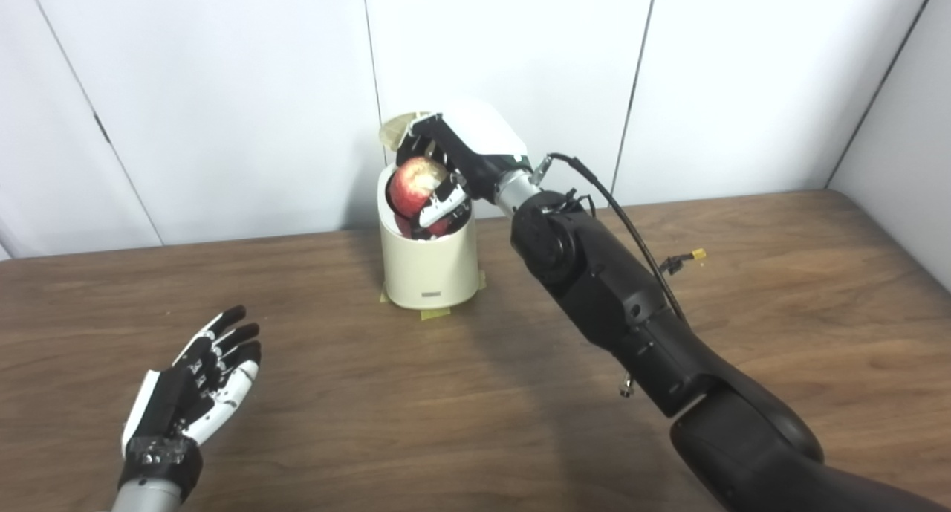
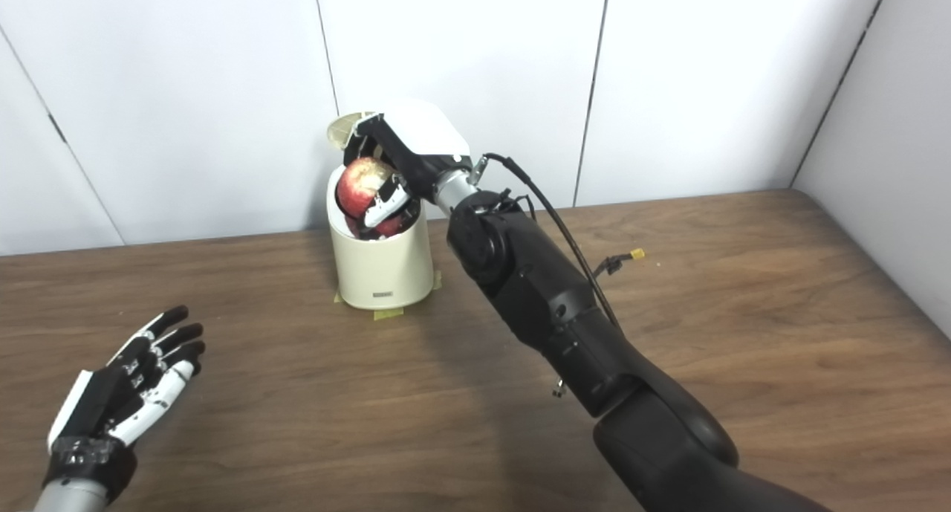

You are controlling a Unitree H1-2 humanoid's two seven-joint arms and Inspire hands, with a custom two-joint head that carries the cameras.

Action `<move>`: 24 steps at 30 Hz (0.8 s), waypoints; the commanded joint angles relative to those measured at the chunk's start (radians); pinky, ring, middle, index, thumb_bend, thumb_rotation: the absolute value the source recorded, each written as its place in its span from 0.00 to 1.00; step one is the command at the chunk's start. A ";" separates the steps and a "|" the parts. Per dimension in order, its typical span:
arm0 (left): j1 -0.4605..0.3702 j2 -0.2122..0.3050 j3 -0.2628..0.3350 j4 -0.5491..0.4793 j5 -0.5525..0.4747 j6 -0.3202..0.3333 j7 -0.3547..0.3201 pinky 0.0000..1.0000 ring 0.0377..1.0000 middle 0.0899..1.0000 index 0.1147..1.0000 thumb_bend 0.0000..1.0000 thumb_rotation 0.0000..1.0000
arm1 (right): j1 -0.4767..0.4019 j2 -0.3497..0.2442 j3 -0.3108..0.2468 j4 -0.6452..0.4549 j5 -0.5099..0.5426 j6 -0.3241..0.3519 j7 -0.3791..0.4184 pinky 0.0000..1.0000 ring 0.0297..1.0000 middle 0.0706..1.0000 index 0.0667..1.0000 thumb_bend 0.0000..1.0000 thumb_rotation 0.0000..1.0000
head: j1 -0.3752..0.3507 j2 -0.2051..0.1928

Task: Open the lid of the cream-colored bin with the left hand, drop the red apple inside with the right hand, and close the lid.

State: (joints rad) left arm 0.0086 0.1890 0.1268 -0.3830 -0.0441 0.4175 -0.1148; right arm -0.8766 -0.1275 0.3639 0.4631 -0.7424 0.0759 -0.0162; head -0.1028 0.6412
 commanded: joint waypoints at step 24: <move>-0.014 0.002 0.016 -0.031 -0.015 -0.029 0.009 0.84 0.84 0.84 0.90 0.32 0.22 | -0.064 -0.043 0.062 -0.079 -0.083 0.132 0.080 0.69 0.61 0.46 0.45 0.53 0.00 | -0.014 0.000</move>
State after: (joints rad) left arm 0.0136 0.1837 0.1376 -0.3896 -0.0523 0.4178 -0.1151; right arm -0.8930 -0.1475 0.4269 0.3996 -0.8067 0.2032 0.0649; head -0.1166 0.6397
